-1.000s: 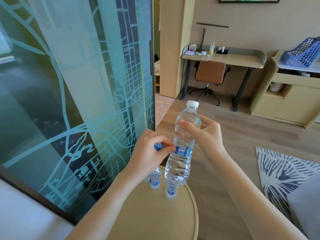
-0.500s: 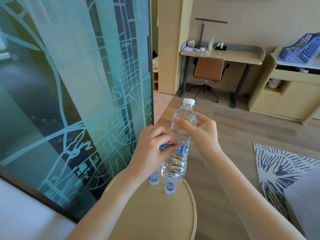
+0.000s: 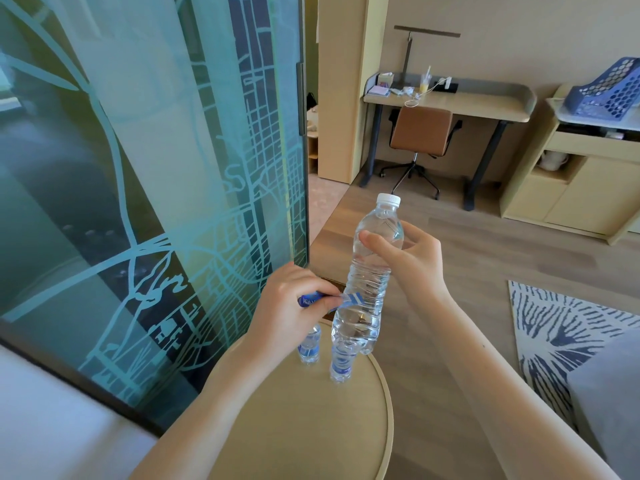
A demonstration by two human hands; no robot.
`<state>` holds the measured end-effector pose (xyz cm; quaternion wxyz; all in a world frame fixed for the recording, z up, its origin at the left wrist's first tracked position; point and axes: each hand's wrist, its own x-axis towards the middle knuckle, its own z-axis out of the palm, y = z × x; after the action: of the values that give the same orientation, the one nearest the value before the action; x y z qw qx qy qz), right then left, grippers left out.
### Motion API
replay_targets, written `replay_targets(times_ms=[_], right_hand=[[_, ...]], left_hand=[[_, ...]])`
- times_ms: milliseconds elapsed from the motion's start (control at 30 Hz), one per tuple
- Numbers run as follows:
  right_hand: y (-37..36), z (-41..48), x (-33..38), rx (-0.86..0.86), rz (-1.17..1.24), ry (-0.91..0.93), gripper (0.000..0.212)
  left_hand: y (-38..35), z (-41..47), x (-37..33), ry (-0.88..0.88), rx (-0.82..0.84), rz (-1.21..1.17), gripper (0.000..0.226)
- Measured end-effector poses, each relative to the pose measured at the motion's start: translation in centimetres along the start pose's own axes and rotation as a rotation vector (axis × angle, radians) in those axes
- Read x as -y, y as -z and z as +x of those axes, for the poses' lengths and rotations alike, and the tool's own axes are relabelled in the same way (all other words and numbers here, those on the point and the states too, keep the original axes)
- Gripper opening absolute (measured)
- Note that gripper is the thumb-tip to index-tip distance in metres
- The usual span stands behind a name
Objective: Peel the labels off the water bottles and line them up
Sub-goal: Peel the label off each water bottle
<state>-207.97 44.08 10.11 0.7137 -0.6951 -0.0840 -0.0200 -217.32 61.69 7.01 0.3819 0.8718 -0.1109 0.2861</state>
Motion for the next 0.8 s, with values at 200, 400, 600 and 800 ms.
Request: replay_targets(times_ms=[200, 400, 600, 800], right_hand=[[-0.1, -1.0, -1.1, 0.094, -0.007, 0.044, 0.031], [-0.7, -2.3, -4.6, 0.121, -0.062, 0.040, 0.050], [-1.7, -4.2, -10.6, 0.130, -0.106, -0.069, 0.052], [-2.8, -6.4, -17.6, 0.156, -0.207, -0.158, 0.065]], left_hand=[[0.1, -0.8, 1.4, 0.537, 0.156, -0.311, 0.015], [-0.6, -4.0, 5.0, 0.766, 0.116, -0.393, 0.003], [-2.6, -8.7, 9.2, 1.145, 0.019, -0.539, 0.008], [-4.8, -14.6, 13.8, 1.312, 0.006, -0.322, 0.009]])
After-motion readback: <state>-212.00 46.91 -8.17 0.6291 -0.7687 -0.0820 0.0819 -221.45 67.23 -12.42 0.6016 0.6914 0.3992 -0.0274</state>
